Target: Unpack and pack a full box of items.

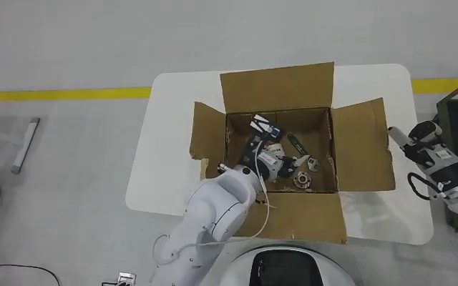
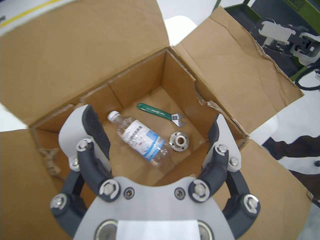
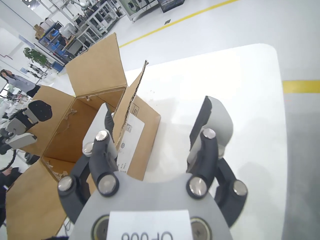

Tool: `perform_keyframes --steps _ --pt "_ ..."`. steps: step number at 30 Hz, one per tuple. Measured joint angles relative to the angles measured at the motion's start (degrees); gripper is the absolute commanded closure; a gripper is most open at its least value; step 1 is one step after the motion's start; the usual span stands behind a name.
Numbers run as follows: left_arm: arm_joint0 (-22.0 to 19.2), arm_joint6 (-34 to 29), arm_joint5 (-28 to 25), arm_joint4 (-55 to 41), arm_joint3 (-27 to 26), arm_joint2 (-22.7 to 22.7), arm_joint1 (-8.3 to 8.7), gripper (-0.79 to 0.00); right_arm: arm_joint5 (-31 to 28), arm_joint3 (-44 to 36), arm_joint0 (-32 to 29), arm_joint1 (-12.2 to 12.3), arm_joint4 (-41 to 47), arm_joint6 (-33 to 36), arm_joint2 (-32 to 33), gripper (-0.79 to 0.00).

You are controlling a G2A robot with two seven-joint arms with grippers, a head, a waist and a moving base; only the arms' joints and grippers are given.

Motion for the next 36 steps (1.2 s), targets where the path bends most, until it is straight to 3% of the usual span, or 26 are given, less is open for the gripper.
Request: perform_keyframes --steps 15,19,29,33,36 --pt "-0.11 0.84 0.05 -0.96 1.39 0.72 -0.18 -0.785 -1.54 -0.08 -3.27 -0.93 -3.24 -6.16 -0.64 -0.785" --pt "-0.44 2.82 1.33 1.22 1.76 3.47 -0.73 -0.785 -1.5 -0.44 -2.78 -1.0 -3.91 -5.55 -0.59 -0.785" --pt "-10.82 -2.83 22.52 7.22 16.93 11.29 -5.24 -0.785 -2.09 -0.19 -2.57 -1.28 -3.87 -4.55 -0.86 -0.785" --pt "-12.37 -5.23 29.0 6.39 21.66 11.28 -6.57 -0.785 -2.09 -0.03 -3.52 -1.45 -3.77 -4.73 -0.23 -0.785" --pt "-12.68 -5.32 30.57 6.08 24.21 11.33 -7.21 -0.785 -2.03 0.11 -4.04 -1.57 -3.66 -4.69 0.03 -0.785"
